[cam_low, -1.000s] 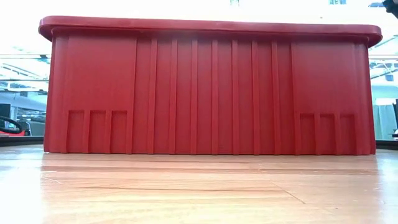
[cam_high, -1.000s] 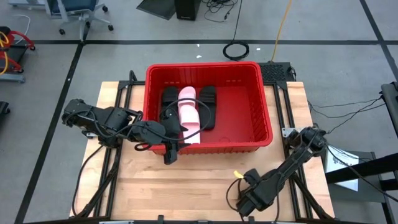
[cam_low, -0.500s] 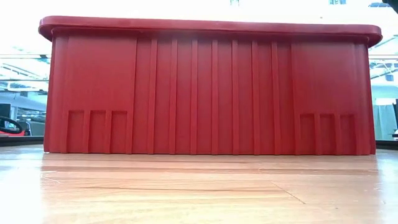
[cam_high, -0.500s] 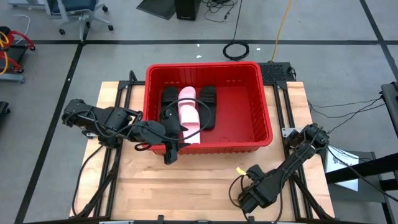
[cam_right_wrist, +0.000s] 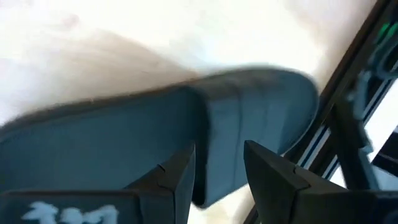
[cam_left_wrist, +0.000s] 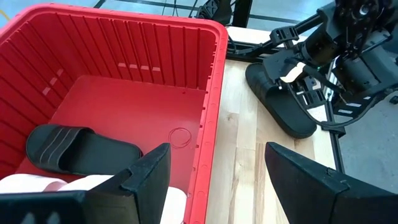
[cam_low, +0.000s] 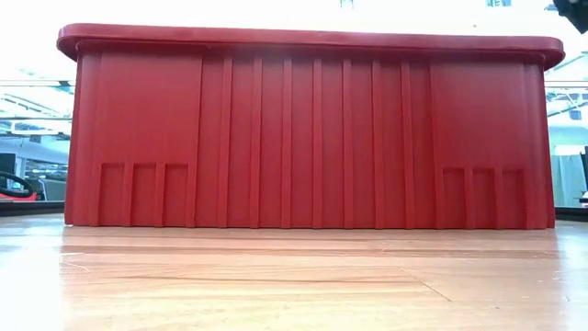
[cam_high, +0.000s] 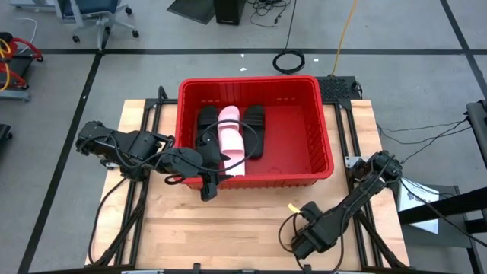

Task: Pick and place slides into bin
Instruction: Put the black slide into the red bin

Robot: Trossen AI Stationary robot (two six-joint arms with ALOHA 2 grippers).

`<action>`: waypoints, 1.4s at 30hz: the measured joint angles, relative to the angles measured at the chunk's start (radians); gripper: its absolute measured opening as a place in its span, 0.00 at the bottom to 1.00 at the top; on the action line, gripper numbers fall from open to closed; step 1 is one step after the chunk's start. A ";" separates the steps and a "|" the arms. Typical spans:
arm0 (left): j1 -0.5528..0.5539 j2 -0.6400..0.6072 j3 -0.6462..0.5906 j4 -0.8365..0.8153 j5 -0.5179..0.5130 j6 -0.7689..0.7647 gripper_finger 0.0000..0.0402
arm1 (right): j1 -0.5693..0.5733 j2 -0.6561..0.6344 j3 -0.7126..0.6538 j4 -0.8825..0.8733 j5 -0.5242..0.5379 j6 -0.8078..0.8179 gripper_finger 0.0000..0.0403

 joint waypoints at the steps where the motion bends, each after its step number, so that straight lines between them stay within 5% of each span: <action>1: 0.000 0.000 0.000 0.000 0.000 -0.001 0.64 | 0.000 0.000 -0.008 0.017 -0.012 -0.004 0.32; 22: 0.000 0.000 0.000 0.000 0.001 -0.007 0.64 | 0.003 0.000 -0.207 0.083 -0.219 -0.004 0.31; 32: 0.000 0.000 0.000 0.000 0.002 -0.004 0.64 | 0.003 0.000 -0.212 0.064 -0.250 0.003 0.03; 42: 0.000 0.000 0.000 -0.002 0.002 0.001 0.64 | 0.003 -0.043 -0.214 0.197 -0.233 0.028 0.01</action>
